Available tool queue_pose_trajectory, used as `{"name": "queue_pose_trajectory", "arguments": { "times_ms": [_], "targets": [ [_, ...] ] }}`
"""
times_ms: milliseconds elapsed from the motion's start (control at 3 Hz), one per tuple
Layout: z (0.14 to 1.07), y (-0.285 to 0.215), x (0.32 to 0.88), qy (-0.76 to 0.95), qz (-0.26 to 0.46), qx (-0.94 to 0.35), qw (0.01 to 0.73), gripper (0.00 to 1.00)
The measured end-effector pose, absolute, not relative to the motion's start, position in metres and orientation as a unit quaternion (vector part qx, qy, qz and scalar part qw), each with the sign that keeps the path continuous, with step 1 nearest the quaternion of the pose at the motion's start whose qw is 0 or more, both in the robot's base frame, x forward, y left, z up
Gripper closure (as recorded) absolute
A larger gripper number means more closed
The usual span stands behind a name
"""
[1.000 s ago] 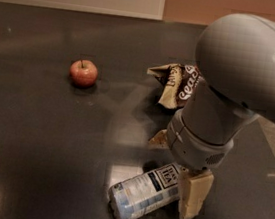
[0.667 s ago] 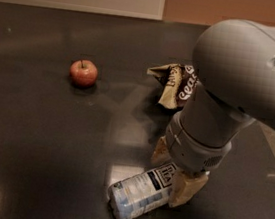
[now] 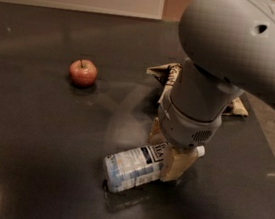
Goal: Move blue plastic bottle near apple
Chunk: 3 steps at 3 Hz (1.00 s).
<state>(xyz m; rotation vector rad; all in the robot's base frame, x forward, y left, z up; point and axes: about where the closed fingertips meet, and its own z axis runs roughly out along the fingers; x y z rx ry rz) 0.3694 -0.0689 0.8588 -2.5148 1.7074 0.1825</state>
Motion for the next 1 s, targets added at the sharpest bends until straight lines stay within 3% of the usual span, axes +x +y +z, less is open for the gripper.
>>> {"name": "queue_pose_trajectory", "arguments": {
  "times_ms": [333, 1000],
  "targets": [
    [0.874, -0.049, 0.399, 0.582, 0.051, -0.810, 0.052, 1.00],
    [0.879, 0.005, 0.463, 0.626, 0.041, -0.775, 0.074, 1.00]
  ]
}}
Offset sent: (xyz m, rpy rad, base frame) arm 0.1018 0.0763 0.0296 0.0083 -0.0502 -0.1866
